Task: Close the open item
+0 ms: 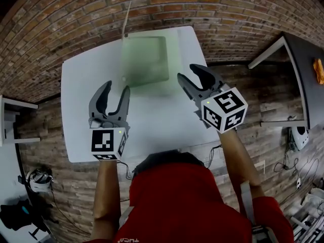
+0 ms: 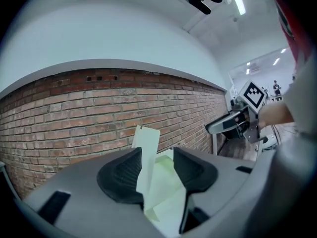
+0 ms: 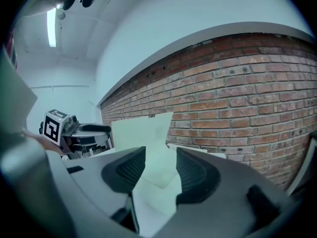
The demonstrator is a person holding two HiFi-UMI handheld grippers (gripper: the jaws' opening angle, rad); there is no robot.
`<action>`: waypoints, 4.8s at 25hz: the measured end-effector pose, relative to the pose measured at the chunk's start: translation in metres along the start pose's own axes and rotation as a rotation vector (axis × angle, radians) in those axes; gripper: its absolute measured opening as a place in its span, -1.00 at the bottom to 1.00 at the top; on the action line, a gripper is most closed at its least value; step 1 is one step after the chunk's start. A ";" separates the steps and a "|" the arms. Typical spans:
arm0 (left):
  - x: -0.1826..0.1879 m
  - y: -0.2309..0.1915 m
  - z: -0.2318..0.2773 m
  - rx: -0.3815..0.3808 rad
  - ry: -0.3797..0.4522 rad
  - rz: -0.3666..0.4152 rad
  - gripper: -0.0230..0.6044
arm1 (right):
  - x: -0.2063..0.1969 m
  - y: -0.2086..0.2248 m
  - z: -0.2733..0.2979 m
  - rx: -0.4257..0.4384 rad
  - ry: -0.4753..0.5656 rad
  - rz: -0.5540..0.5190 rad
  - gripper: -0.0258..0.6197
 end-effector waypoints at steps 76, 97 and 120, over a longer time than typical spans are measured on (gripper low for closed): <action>-0.018 0.053 0.071 -0.040 -0.066 0.132 -0.63 | -0.137 0.075 0.056 0.133 -0.187 0.440 -0.22; -0.029 0.102 0.083 -0.145 -0.100 0.168 -0.63 | -0.140 0.077 0.055 0.154 -0.190 0.427 -0.22; -0.052 0.141 0.098 -0.245 -0.166 0.262 -0.60 | -0.141 0.079 0.055 0.193 -0.203 0.407 -0.22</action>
Point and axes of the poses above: the fingertips, and each gripper's own axes: z forward along the fingers, y to its right, x out of its top, the point moved 6 cm from there along -z, backward along the fingers, and after that the axes turned 15 degrees about x, right-handed, at the moved point
